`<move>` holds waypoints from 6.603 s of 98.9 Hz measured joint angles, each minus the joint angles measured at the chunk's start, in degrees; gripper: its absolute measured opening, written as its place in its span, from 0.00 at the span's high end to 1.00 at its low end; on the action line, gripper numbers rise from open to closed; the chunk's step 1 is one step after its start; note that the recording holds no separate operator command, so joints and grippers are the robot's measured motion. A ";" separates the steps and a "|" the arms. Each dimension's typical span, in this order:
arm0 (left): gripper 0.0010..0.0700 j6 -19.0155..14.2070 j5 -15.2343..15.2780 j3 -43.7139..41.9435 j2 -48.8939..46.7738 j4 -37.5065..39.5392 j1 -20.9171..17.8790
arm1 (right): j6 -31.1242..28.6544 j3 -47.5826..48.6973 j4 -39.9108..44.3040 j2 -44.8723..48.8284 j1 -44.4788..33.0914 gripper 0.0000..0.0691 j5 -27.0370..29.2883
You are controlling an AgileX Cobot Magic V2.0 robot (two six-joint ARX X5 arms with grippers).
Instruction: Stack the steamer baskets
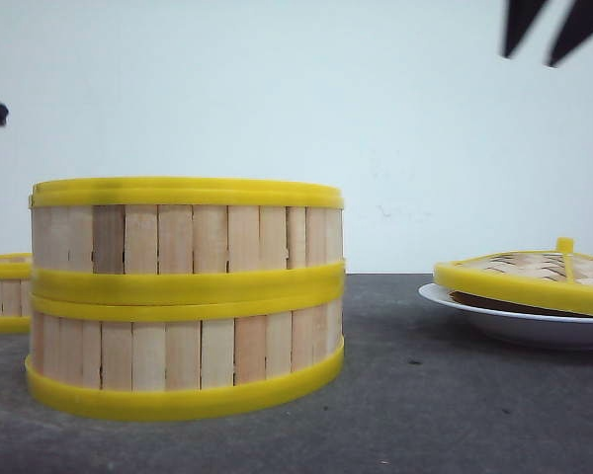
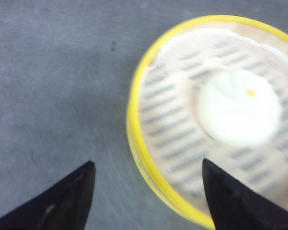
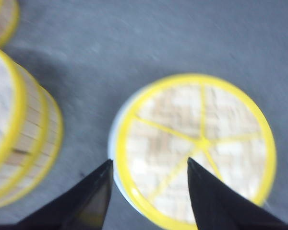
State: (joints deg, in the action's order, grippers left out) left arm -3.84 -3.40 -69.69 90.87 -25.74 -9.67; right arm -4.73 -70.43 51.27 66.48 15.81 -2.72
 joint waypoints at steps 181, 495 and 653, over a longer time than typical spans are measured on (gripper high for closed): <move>0.98 6.38 -13.60 -35.80 5.86 -31.98 3.04 | 0.07 11.04 10.60 -18.56 -8.85 0.37 0.00; 0.98 5.11 -9.42 -7.85 -4.33 -17.77 24.74 | 1.36 11.04 8.81 -18.56 -8.85 0.37 -0.22; 0.68 4.42 -8.39 -8.17 -12.33 -18.95 24.11 | 1.05 21.94 -9.51 -14.58 -8.85 0.37 -3.34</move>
State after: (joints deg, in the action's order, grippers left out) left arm 0.58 -11.79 -77.87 78.54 -44.69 14.44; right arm -3.68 -48.49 41.76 51.90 6.96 -6.07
